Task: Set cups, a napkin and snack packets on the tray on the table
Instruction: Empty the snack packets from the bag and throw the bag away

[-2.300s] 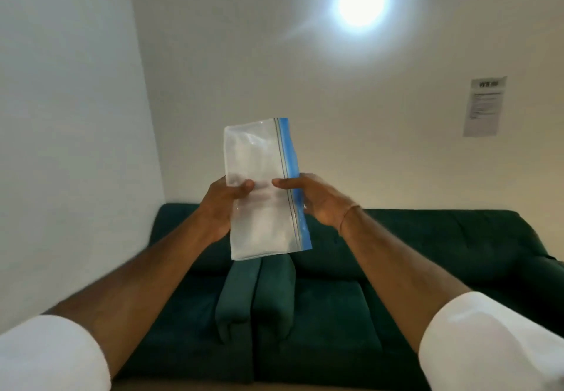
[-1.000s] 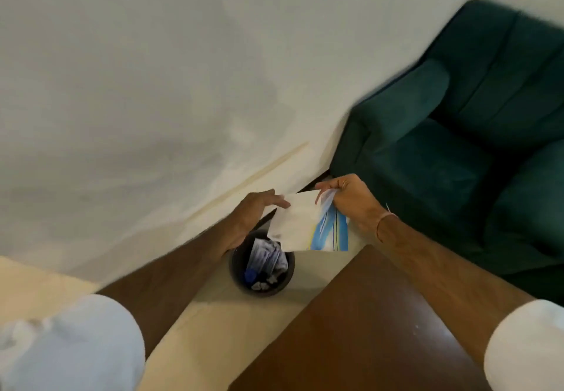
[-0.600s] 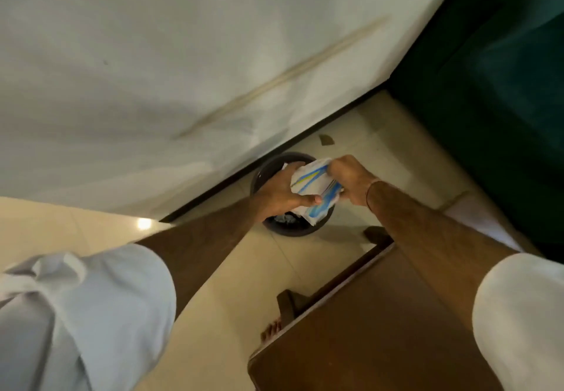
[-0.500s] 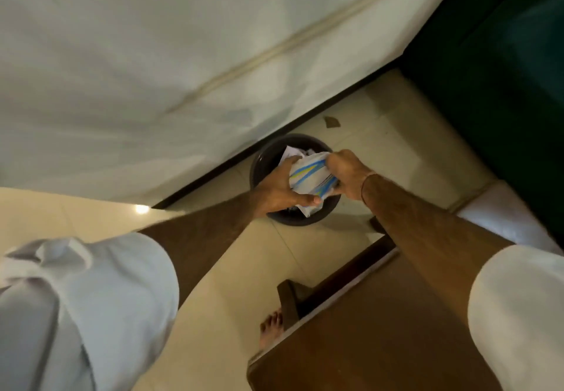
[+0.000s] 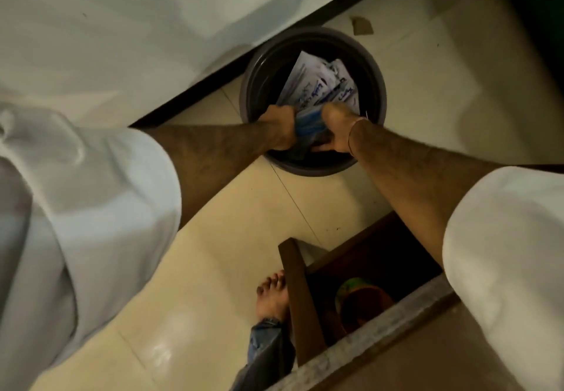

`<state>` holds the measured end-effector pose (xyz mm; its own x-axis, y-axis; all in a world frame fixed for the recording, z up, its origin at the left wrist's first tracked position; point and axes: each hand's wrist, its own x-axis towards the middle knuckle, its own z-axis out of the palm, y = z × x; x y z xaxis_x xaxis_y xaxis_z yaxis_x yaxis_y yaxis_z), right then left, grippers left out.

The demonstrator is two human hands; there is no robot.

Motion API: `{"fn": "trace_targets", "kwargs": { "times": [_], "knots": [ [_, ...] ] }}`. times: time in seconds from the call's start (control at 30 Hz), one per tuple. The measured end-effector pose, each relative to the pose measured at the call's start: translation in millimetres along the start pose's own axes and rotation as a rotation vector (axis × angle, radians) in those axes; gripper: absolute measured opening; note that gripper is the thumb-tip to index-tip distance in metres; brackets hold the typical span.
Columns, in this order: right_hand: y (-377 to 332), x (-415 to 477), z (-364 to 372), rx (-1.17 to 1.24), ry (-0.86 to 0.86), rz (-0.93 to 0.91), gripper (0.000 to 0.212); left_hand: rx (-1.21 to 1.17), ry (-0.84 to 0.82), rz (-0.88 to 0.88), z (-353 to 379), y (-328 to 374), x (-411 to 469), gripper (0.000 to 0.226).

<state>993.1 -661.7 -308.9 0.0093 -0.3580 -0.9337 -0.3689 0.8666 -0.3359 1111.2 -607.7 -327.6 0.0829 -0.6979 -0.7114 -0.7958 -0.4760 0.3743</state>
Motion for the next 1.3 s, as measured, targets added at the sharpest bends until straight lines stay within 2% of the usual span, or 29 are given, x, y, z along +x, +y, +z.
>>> {"fn": "trace_targets", "kwargs": {
  "times": [0.13,0.2,0.3,0.43,0.53,0.6,0.7,1.03,1.3],
  "knots": [
    [10.5,22.6,2.8,-0.012,0.033,0.004,0.047,0.142,0.006,-0.041,13.5,4.5,21.5,0.053],
    [14.7,27.3,2.6,-0.105,0.009,-0.035,0.047,0.154,0.017,-0.072,18.7,3.5,24.6,0.051],
    [11.2,25.2,0.2,-0.268,0.063,-0.091,0.047,0.111,0.050,-0.085,15.6,7.0,16.9,0.055],
    [-7.7,3.4,-6.4,-0.597,0.147,-0.291,0.049,0.094,0.092,-0.023,-11.6,19.8,-8.6,0.065],
    [-30.8,-36.0,-20.3,-0.805,0.187,-0.452,0.062,0.081,0.117,0.030,-49.4,37.5,-34.8,0.064],
    [-50.4,-72.0,-31.8,-0.893,0.223,-0.518,0.059,0.072,0.170,0.048,-80.7,58.4,-57.8,0.063],
    [-83.8,-126.0,-47.0,-0.868,0.281,-0.615,0.051,0.065,0.277,0.083,-128.9,94.3,-89.5,0.063],
    [-200.5,-373.1,-132.0,-0.754,0.447,-0.956,0.051,0.057,0.535,0.242,-309.2,254.8,-249.3,0.068],
    [-232.8,-593.6,-224.3,-0.707,0.625,-1.153,0.053,0.071,0.730,0.448,-398.6,386.1,-427.4,0.069]
  ]
}}
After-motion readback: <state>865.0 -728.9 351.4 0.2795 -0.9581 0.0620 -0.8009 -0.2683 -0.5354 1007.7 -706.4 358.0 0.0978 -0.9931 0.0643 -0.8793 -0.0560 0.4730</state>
